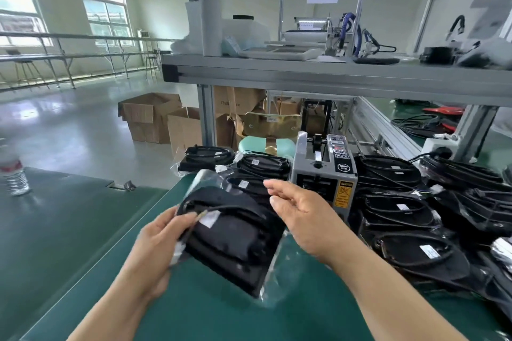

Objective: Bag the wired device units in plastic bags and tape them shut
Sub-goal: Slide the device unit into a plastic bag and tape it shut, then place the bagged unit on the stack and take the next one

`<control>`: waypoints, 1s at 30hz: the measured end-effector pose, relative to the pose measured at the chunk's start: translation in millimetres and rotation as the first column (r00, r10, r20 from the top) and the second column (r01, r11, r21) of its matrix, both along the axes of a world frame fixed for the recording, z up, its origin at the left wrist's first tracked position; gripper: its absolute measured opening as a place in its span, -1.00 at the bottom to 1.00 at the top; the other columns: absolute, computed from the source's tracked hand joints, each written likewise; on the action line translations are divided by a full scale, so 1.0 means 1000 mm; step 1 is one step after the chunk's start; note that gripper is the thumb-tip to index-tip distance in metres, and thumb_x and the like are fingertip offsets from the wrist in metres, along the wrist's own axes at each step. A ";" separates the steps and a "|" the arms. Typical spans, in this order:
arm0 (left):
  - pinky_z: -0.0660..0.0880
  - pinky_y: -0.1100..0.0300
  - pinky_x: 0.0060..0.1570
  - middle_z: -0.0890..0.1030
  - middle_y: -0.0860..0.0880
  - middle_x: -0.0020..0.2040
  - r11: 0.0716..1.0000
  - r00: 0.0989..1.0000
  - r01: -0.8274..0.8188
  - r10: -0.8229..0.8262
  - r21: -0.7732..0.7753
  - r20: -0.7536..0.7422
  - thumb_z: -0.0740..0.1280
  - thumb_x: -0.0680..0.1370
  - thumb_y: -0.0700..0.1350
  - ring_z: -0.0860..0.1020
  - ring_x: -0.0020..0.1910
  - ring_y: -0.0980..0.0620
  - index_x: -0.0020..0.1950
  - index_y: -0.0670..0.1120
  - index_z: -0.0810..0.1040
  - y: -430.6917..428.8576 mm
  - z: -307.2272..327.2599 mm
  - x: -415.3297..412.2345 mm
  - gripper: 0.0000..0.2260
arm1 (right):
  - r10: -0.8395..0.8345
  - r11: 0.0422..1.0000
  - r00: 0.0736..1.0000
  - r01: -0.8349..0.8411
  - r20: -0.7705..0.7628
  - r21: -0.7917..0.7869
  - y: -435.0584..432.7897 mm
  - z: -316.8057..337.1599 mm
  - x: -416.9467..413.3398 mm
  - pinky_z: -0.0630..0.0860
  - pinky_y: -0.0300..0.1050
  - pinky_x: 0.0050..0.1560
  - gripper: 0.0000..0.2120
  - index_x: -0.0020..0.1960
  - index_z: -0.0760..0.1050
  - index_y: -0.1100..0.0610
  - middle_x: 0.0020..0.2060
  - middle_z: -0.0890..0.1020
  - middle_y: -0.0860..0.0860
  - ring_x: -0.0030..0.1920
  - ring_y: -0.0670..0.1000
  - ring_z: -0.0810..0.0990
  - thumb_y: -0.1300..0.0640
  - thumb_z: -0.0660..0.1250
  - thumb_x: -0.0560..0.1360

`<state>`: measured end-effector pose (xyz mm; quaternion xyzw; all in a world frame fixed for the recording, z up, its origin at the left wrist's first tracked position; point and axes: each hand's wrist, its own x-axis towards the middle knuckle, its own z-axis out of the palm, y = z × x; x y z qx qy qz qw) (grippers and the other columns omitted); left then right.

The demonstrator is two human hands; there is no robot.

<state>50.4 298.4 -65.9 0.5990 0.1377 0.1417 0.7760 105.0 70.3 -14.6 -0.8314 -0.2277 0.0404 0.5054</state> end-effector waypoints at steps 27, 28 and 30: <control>0.55 0.05 -0.13 0.62 -0.11 -0.12 0.984 0.910 -0.149 0.176 0.099 -0.375 0.35 0.60 -0.08 0.57 -0.20 -0.09 -0.09 -0.13 0.57 0.148 -0.031 0.205 -0.86 | -0.171 0.985 0.977 0.170 -0.129 -0.016 0.117 -0.066 0.069 0.40 -0.59 -0.24 -0.64 0.42 0.45 -0.01 0.24 0.57 -0.16 -0.06 -0.22 0.62 0.06 0.22 0.63; 0.51 0.07 -0.10 0.62 -0.13 -0.09 0.970 0.900 -0.108 0.189 0.219 -0.393 0.34 0.60 -0.03 0.56 -0.19 -0.10 -0.10 -0.14 0.58 0.150 -0.033 0.205 -0.81 | -0.173 0.985 0.974 0.174 -0.145 -0.006 0.118 -0.066 0.071 0.42 -0.58 -0.25 -0.64 0.42 0.45 0.00 0.17 0.58 -0.17 0.04 -0.16 0.64 0.07 0.22 0.63; 0.46 0.08 -0.06 0.63 -0.17 -0.06 0.867 0.875 -0.066 0.289 0.495 -0.389 0.35 0.58 0.05 0.53 -0.21 -0.10 -0.13 -0.14 0.59 0.150 -0.035 0.204 -0.74 | -0.173 0.984 0.969 0.177 -0.176 0.007 0.119 -0.067 0.073 0.43 -0.56 -0.26 -0.64 0.42 0.45 0.02 0.04 0.57 -0.21 0.17 -0.05 0.62 0.09 0.22 0.63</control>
